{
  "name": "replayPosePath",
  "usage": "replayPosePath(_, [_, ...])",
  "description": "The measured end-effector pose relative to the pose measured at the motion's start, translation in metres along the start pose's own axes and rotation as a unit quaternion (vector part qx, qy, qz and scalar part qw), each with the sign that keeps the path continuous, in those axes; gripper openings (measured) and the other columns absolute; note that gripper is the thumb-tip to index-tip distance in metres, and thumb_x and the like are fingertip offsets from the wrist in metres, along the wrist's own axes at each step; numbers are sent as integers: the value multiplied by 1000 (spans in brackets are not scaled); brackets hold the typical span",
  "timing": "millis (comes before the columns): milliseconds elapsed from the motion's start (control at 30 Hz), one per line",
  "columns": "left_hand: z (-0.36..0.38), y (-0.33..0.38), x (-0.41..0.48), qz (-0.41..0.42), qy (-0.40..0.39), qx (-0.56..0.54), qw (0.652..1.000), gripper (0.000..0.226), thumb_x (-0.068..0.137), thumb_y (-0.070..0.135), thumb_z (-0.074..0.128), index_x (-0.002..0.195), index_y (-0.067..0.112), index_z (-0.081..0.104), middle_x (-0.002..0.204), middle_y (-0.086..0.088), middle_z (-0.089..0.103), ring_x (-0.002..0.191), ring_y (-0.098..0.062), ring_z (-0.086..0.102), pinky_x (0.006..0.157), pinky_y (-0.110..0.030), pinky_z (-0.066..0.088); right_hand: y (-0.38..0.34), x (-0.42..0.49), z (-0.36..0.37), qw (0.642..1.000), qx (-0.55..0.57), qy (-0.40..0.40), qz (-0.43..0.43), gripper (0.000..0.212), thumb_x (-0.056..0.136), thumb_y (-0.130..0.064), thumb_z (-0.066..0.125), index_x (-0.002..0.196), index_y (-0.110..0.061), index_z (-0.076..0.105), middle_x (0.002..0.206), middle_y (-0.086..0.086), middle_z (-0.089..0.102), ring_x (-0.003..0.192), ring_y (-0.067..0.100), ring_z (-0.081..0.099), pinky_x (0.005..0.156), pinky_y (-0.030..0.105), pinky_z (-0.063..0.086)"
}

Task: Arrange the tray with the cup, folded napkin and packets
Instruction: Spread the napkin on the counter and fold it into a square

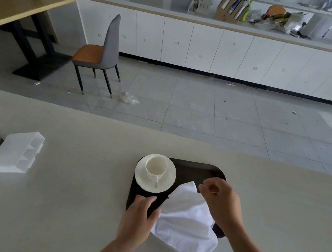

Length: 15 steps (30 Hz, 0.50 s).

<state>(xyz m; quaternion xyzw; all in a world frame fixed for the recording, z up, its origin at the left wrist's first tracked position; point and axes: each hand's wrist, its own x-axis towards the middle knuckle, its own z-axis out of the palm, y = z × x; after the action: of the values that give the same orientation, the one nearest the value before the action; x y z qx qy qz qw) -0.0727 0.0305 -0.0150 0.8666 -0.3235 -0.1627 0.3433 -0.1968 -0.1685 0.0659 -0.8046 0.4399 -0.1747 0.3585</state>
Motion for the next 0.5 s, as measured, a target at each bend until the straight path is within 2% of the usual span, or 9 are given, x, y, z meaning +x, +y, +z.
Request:
replayPosePath(67, [4,6,-1,-4,0,-9,1000,42,90,45,56,130,30,57,117,14,61,110,-3,55,90,-23,45,20,-5,-5,999,-31,-28,2,20,80,-39,76,96,-32,68,98,-19,67,91,5,65,73,23,48])
replayPosePath(167, [8,15,1,-10,-16,-33,999,32,91,40,57,121,30,64,104,20,68,94,12,55,78,-7,41,42,-12,-1,993,-82,-88,-4,58,76,-55,74,128,-36,57,118,-20,54,102,9,58,81,26,45])
replayPosePath(233, [13,21,1,-20,-30,-64,997,26,92,34,58,115,28,68,97,22,70,89,17,56,73,-2,39,50,-15,5,986,-96,-133,13,73,73,-64,70,138,-40,46,125,-17,51,105,13,57,83,28,46])
replayPosePath(267, [17,23,1,-32,-35,-80,996,25,93,32,58,115,27,69,97,19,71,91,13,59,73,-2,39,53,-16,9,984,-100,-145,23,73,73,-64,70,139,-41,44,125,-15,53,105,14,58,81,28,45])
replayPosePath(333, [23,28,3,-61,-31,-102,992,23,93,30,59,113,23,70,99,11,73,93,0,63,75,-10,42,58,-15,15,986,-83,-141,42,60,77,-54,73,131,-39,52,121,-11,61,101,15,62,79,28,47])
replayPosePath(400, [27,37,4,-91,-9,-122,988,16,92,24,61,101,18,73,85,4,73,84,-15,65,73,-26,46,57,-13,15,990,-27,-119,65,32,80,-38,75,110,-37,64,103,-12,69,89,17,65,77,31,53])
replayPosePath(433, [27,43,4,-107,8,-138,985,13,92,22,61,95,16,73,78,2,71,78,-19,63,70,-29,45,57,-14,12,991,0,-114,70,20,81,-31,75,98,-38,67,89,-14,69,81,17,64,76,34,56])
replayPosePath(500, [23,57,2,-121,45,-187,974,10,91,20,63,87,18,72,72,6,70,75,-16,62,67,-25,45,53,-17,1,992,36,-108,59,16,81,-26,74,84,-40,66,68,-15,65,66,12,61,68,35,58])
